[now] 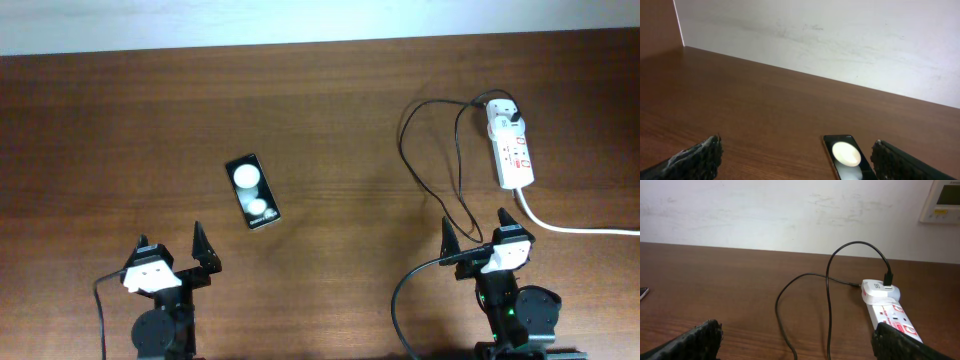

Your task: Plug charger to phone and switch on socket

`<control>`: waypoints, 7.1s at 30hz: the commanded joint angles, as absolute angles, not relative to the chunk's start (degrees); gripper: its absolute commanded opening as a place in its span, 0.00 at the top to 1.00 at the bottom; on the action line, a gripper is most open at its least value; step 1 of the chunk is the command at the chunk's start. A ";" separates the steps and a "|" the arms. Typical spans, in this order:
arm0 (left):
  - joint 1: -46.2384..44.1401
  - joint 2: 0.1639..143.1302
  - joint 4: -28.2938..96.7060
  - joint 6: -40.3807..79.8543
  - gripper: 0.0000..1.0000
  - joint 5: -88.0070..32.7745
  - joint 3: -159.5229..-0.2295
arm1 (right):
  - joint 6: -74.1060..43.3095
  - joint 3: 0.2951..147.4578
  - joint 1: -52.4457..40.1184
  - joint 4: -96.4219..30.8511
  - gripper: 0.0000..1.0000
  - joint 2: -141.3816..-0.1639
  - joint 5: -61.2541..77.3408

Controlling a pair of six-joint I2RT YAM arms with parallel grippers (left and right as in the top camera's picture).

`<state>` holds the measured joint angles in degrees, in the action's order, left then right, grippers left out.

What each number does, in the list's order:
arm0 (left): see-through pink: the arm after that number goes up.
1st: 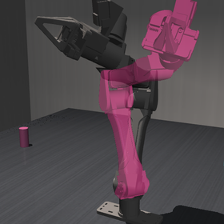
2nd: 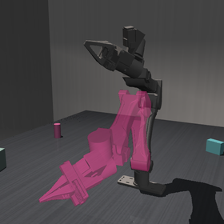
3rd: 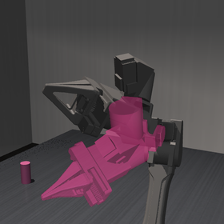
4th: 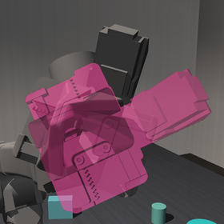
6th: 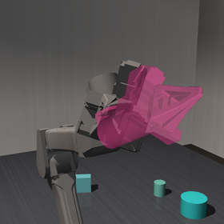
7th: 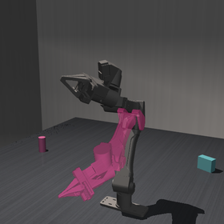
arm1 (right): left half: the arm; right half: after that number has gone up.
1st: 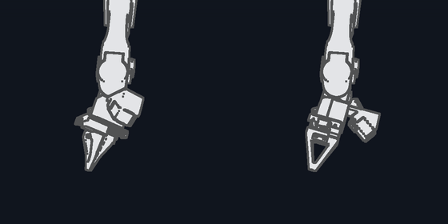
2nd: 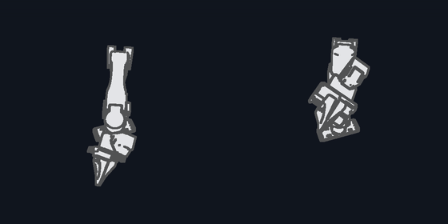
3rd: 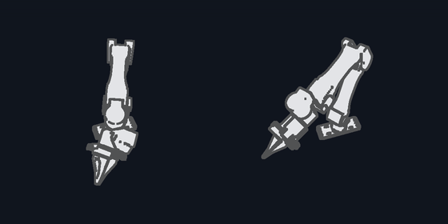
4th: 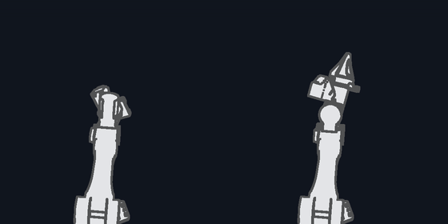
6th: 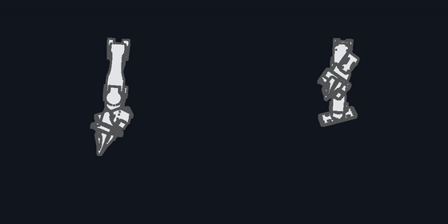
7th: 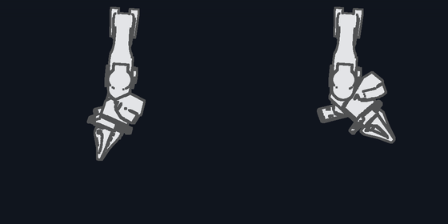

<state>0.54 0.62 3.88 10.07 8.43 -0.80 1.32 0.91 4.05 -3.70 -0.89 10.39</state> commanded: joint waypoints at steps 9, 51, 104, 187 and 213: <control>0.91 0.40 3.90 9.32 0.01 8.38 -0.54 | 1.04 0.32 3.62 -3.60 0.01 -0.32 9.87; 0.91 0.40 3.90 9.32 0.01 8.38 -0.54 | 1.04 0.32 3.62 -3.60 0.01 -0.32 9.87; 0.91 0.40 3.90 9.32 0.01 8.38 -0.54 | 1.04 0.32 3.62 -3.60 0.01 -0.32 9.87; -15.22 114.32 46.09 32.91 0.01 5.17 -78.54 | 1.04 0.32 3.62 -3.60 0.01 -0.32 9.87; -13.89 114.43 39.42 33.26 0.03 1.26 -69.63 | 1.04 0.32 3.62 -3.60 0.01 -0.32 9.87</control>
